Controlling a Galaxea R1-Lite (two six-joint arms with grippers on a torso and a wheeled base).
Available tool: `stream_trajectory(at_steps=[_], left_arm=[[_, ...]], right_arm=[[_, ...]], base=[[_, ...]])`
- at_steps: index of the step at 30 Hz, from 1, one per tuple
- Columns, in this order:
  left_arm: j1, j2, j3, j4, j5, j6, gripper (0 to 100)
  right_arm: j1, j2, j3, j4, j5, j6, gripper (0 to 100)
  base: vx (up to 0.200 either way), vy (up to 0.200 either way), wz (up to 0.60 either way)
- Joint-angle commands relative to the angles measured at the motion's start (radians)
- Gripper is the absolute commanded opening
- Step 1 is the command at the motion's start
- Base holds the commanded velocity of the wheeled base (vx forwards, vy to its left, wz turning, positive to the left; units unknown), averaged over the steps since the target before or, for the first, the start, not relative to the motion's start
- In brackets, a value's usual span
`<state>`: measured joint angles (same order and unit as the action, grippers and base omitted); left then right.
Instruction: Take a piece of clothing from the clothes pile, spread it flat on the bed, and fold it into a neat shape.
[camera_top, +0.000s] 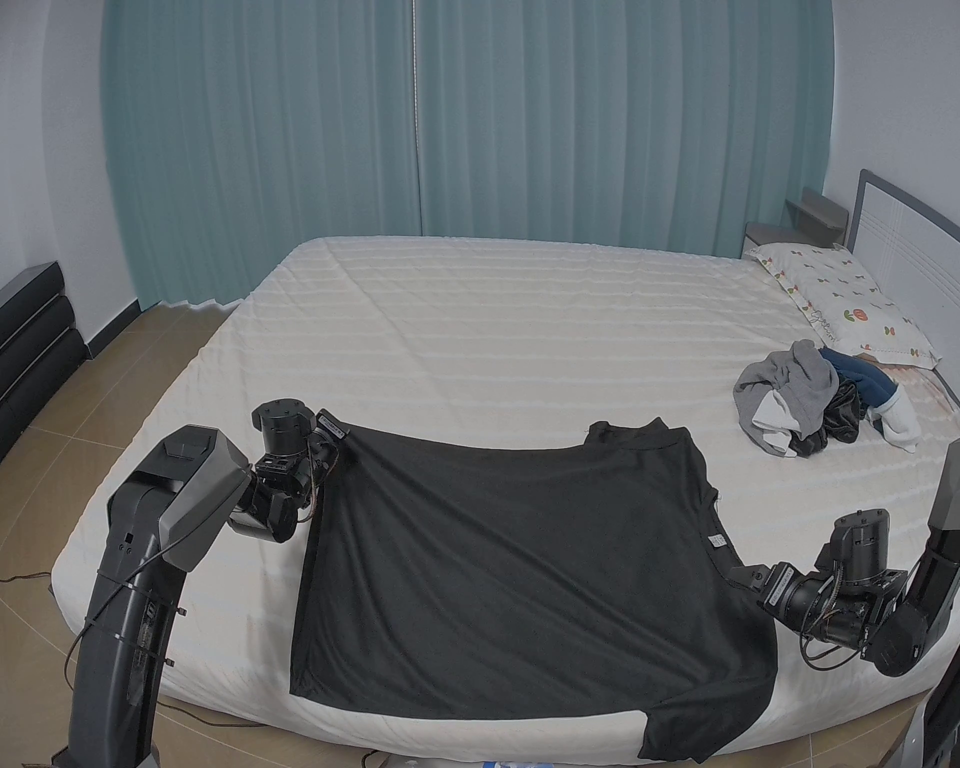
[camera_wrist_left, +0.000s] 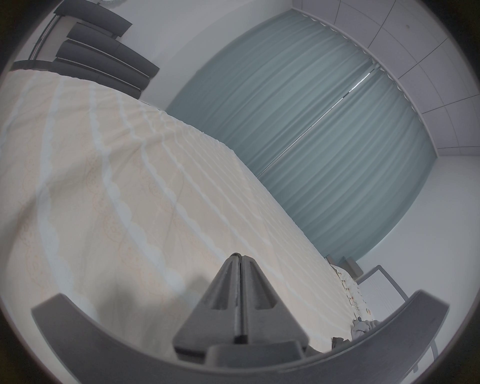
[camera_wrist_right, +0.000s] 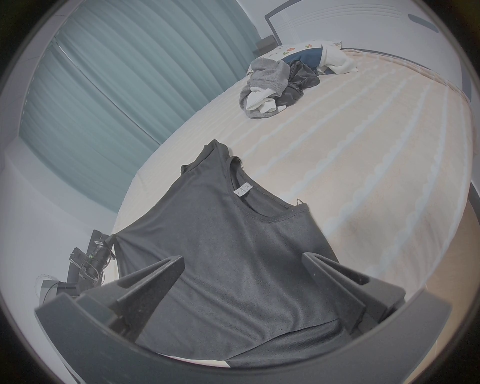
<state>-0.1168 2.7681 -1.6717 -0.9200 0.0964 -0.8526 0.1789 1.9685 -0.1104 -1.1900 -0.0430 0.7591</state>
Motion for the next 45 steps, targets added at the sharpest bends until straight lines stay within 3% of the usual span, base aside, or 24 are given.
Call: stream_trajectory(at_steps=[1, 5, 6, 13, 17, 22, 29, 33, 40, 45], left_arm=[[0.002, 0.007, -0.011, 0.0, 0.003, 0.0, 0], [0.002, 0.008, -0.011, 0.004, 0.003, 0.0, 0], [0.002, 0.008, -0.011, 0.006, 0.005, 0.0, 100], [-0.001, 0.002, 0.003, 0.001, 0.003, -0.002, 100], [0.002, -0.048, 0.102, -0.005, 0.011, -0.017, 100], [0.005, -0.234, 0.365, -0.092, 0.003, -0.088, 100], [0.0, -0.413, 0.633, -0.155, -0.066, -0.092, 100], [-0.006, -0.443, 0.681, -0.155, -0.076, -0.091, 100], [-0.003, -0.504, 0.938, -0.211, -0.093, -0.088, 100], [-0.026, -0.518, 1.139, -0.315, -0.155, -0.085, 100]], right_arm=[[0.001, 0.001, -0.002, 0.0, 0.0, 0.005, 100], [0.002, 0.001, -0.003, 0.0, 0.0, 0.008, 100], [0.002, 0.0, -0.003, 0.0, 0.0, 0.008, 100], [0.013, 0.001, -0.002, 0.0, 0.0, 0.011, 100], [0.004, 0.0, -0.003, 0.0, 0.002, 0.012, 100], [0.002, -0.008, 0.005, -0.022, 0.008, 0.017, 100], [0.007, -0.011, 0.011, -0.028, 0.009, 0.037, 100], [0.01, -0.013, 0.017, -0.03, 0.009, 0.035, 100], [0.011, -0.011, 0.018, -0.039, 0.011, 0.035, 100], [0.013, -0.011, 0.02, -0.039, 0.011, 0.037, 100]], base=[[0.0, 0.0, 0.0], [0.0, 0.0, 0.0], [0.0, 0.0, 0.0], [0.0, 0.0, 0.0], [0.0, 0.0, 0.0], [0.0, 0.0, 0.0], [-0.029, 0.0, 0.0], [-0.2, 0.0, 0.0], [-0.2, 0.0, 0.0], [-0.12, 0.0, 0.0]])
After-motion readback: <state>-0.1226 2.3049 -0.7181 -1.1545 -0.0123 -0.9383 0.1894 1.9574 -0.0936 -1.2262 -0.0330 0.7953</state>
